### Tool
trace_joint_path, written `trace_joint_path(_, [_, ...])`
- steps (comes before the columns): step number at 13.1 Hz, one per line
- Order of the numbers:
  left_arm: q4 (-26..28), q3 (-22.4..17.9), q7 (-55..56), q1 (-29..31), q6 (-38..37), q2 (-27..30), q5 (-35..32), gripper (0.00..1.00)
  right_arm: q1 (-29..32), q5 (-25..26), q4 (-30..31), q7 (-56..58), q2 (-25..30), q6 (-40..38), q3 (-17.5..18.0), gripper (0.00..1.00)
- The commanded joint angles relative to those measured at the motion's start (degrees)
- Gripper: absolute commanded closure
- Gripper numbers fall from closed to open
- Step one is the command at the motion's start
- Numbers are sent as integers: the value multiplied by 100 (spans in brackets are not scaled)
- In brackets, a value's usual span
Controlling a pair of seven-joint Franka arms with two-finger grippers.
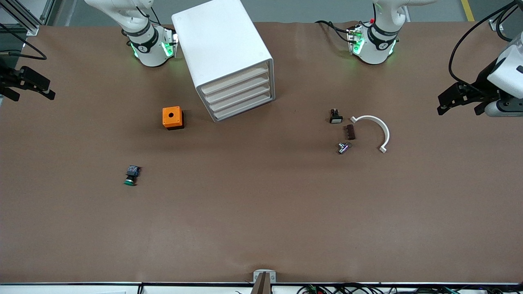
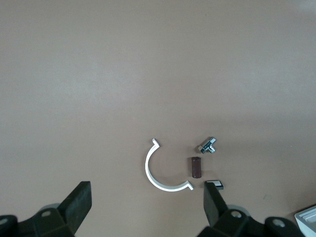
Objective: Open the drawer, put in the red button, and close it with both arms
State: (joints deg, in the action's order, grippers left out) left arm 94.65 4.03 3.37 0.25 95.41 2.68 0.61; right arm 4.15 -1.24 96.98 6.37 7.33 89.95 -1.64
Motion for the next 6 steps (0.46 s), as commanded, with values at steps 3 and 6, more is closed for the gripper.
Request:
trace_joint_path(3, [-140,-7,67,18,-119,-57,1,0,68,150,136,75,128,40,50,0])
trace_joint_path(6, [-140,-7,59,18,-119,-57,-8,0,68,159,137,67,128,31,50,0])
